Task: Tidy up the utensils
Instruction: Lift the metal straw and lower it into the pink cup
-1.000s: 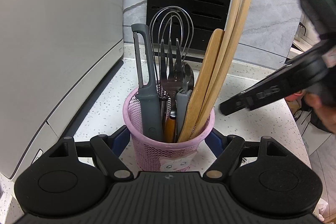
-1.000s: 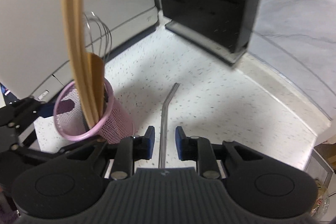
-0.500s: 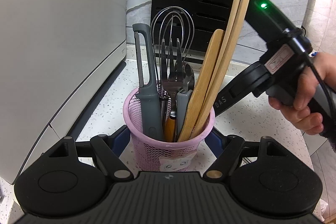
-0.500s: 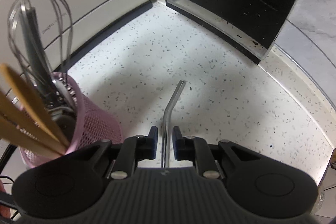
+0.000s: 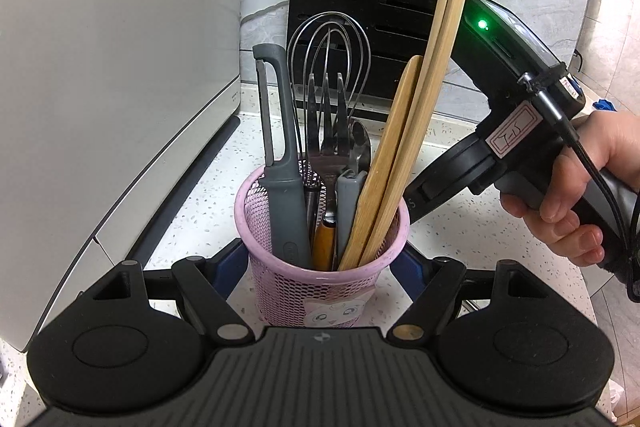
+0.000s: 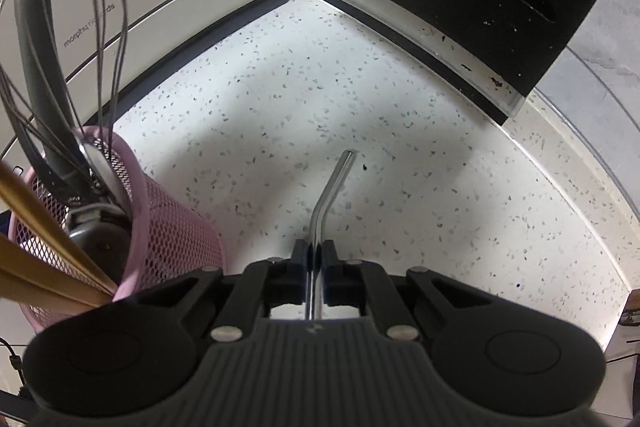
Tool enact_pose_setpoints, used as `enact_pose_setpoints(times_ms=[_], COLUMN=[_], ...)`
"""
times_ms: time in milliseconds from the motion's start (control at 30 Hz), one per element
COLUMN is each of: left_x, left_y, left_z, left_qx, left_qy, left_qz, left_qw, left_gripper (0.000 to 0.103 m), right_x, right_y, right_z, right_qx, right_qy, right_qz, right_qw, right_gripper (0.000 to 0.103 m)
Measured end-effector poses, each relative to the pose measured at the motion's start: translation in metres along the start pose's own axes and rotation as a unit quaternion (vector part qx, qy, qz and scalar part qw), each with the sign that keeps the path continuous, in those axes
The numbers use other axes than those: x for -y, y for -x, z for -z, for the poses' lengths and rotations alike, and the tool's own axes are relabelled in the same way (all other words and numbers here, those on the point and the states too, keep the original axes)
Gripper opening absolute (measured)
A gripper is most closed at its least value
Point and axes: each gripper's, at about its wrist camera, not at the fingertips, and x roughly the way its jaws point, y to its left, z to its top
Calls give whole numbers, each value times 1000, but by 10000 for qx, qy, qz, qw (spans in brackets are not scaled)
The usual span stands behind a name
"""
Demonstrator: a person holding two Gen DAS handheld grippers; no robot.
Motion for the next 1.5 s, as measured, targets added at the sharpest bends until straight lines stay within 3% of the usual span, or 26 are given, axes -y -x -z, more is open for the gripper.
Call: enact_pose_setpoints(times_ms=[367,800,1067,1267,1367,1500], left_x=[1,9,18,20,20,19], left_y=[1,3,1,-1,-1,-3], left_z=[1,2,0,-1,-2,-3], left_qx=[3,-25,-53,-58,-63,-83], left_qy=[15,-38,-89,-84,-82,-85], left_qz=[-14,45,110,108,107,116], left_qw=[10000,10000,9999,9999,9999,9999], left_gripper=[89,89,89,89,89,89], right_x=[16,26,23,14,3,-14], right_y=[41,121,183,229,238,228], right_z=[17,65,84,93,92,87], right_qx=[560,1752,2516,3192,3496,3664], right_qy=[-245,-314,-105,139,323,536], right_qz=[-175,-384,-472,-669,-834,-903], right_qw=[9980,9833,9666,9452,9326,9245], right_gripper=[3,3,3,3,3,3])
